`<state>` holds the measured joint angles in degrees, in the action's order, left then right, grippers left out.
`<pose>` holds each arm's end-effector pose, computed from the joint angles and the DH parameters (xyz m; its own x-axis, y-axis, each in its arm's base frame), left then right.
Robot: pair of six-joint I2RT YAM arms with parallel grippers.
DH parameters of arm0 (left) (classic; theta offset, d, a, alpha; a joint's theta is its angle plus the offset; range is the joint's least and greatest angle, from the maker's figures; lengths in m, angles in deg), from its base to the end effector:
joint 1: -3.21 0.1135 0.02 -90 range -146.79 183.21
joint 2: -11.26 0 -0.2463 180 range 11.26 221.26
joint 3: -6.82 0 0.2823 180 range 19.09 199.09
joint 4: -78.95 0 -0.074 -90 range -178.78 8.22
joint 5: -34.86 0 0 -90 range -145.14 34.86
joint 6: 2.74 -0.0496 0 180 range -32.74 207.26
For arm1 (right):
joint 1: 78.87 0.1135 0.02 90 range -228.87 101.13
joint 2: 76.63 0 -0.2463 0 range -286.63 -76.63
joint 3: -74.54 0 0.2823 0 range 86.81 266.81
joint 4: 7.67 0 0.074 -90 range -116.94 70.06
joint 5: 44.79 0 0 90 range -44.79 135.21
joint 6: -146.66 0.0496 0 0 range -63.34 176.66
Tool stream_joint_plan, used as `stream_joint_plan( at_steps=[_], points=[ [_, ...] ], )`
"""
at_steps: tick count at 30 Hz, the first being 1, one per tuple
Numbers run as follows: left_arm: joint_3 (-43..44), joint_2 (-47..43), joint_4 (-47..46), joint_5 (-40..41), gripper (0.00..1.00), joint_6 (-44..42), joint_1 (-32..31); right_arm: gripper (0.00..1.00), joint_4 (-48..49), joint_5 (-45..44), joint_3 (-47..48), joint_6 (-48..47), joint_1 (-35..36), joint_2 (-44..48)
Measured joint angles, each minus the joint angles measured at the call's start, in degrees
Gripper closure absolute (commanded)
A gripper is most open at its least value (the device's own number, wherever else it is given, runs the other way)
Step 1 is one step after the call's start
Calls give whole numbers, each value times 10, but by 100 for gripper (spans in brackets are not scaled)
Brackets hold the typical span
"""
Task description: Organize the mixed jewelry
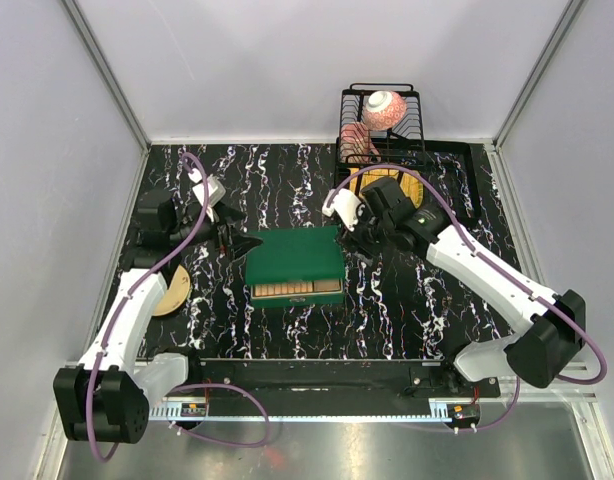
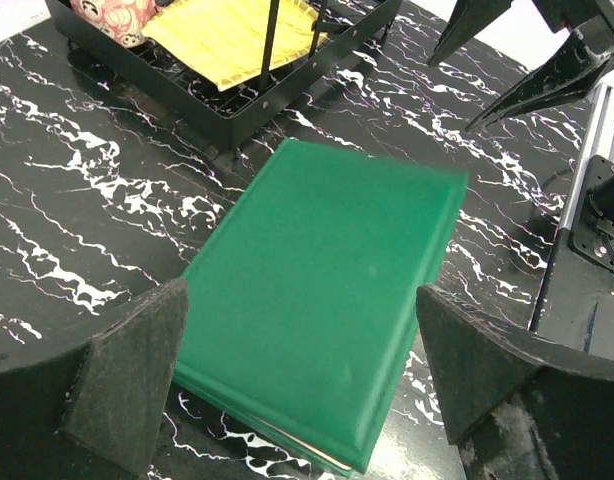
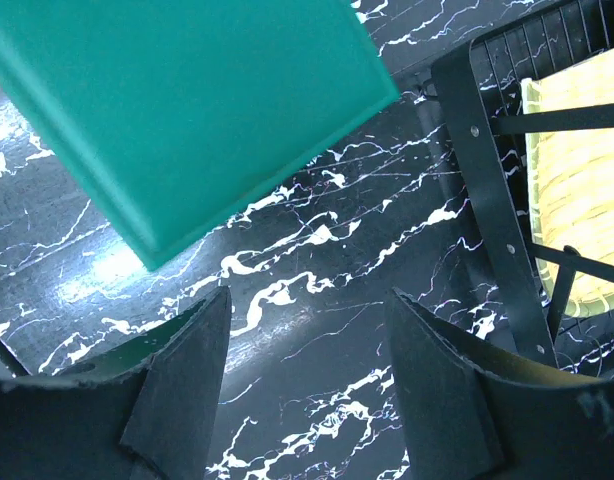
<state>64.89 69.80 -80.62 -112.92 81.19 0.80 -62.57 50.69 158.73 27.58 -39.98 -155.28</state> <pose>0.2656 -0.0532 0.2854 -0.2686 0.0677 -0.9609 0.8452 0.4951 -0.2013 0.2561 0.2127 0.2886 -0.1889 -0.7739 -0.6044 -0.8755 0.4115 -0.2532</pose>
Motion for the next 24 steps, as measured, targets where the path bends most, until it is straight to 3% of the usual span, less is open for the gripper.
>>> stream_joint_plan(
  at_steps=[8, 24],
  points=[
    [1, 21, 19, 39, 1, -17, -35, 31, 10, 0, -8, 2, -16, 8],
    [-7, 107, 30, 303, 1, -103, -248, 31, 49, -24, -39, 18, -57, 12]
  ],
)
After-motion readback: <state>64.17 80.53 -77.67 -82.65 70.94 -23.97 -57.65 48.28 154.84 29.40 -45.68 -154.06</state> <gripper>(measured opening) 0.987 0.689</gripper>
